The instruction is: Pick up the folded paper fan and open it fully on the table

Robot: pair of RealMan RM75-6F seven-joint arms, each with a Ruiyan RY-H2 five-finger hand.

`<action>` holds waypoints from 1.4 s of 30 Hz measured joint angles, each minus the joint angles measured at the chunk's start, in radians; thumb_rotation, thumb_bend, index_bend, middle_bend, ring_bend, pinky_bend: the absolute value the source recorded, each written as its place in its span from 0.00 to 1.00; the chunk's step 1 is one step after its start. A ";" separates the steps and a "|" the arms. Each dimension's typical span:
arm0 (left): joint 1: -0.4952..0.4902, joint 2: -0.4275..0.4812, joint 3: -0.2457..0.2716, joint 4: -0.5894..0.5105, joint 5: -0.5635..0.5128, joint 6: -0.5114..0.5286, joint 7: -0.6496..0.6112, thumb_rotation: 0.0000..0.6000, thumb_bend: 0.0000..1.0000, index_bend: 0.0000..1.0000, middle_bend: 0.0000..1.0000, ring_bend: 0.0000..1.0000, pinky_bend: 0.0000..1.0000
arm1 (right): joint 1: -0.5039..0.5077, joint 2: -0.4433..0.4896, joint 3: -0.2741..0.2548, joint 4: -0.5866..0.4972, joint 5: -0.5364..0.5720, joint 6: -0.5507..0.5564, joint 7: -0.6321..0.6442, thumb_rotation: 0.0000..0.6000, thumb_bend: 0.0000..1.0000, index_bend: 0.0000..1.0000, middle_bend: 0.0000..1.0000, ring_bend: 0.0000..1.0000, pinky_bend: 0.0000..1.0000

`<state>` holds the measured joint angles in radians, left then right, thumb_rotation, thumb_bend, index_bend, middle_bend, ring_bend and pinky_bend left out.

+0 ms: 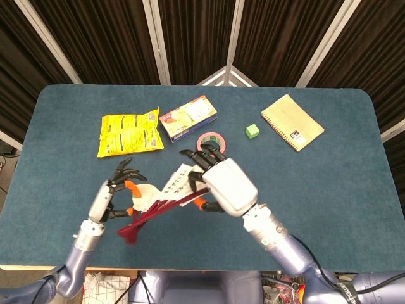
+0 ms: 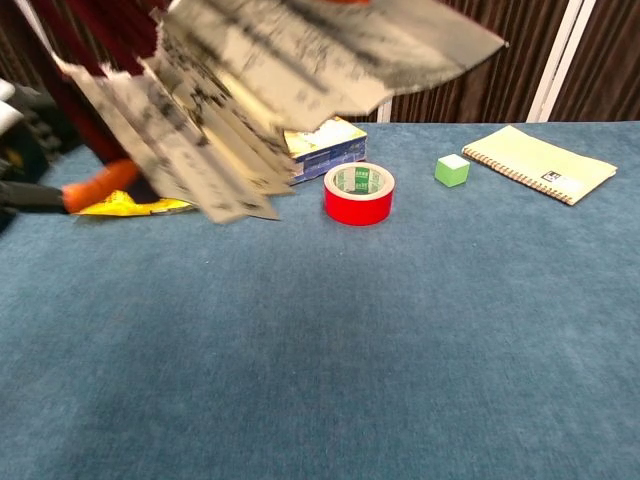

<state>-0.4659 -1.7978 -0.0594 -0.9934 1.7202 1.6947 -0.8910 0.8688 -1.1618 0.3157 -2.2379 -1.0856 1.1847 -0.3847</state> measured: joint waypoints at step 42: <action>-0.053 0.185 -0.091 0.083 0.079 0.189 0.511 1.00 0.55 0.69 0.31 0.03 0.23 | -0.161 0.033 -0.058 0.354 -0.176 -0.025 0.297 1.00 0.45 0.84 0.18 0.22 0.14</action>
<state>-0.5194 -1.6133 -0.1502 -0.9105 1.7995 1.8840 -0.3803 0.7079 -1.1286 0.2579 -1.8841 -1.2615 1.1594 -0.0874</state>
